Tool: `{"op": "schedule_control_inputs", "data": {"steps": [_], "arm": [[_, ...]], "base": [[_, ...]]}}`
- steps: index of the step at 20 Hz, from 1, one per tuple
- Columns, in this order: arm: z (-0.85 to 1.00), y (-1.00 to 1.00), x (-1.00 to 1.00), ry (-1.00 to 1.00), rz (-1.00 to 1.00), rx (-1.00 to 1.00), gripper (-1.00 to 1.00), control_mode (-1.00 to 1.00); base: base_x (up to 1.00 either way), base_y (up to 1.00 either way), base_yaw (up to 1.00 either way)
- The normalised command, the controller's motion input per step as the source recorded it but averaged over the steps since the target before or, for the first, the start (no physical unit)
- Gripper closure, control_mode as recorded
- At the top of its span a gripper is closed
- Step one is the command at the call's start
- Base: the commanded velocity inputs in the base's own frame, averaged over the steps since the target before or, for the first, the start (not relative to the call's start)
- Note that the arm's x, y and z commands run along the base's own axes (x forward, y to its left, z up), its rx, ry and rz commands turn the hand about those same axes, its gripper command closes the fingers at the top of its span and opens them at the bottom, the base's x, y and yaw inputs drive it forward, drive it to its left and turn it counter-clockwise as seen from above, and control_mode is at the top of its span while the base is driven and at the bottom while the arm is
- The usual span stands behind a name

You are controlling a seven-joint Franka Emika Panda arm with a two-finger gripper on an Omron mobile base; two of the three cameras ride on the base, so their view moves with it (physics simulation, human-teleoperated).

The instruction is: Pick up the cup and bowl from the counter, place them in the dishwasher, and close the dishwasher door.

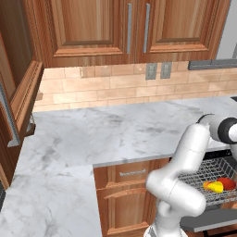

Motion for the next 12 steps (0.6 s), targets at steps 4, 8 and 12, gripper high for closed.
{"op": "schedule_control_inputs", "data": {"steps": [4, 8, 12], "arm": [[0.01, -0.06, -0.48, -0.19, 0.0, -0.04, -1.0, -1.0], [0.01, -0.21, -0.34, -0.16, 0.0, -0.01, -1.0, -1.0], [0.0, -0.27, -0.22, -0.14, 0.0, 0.0, -1.0, -1.0]], "base": [[0.0, 0.0, 0.0], [0.0, 0.0, 0.0], [0.0, 0.0, 0.0]]}}
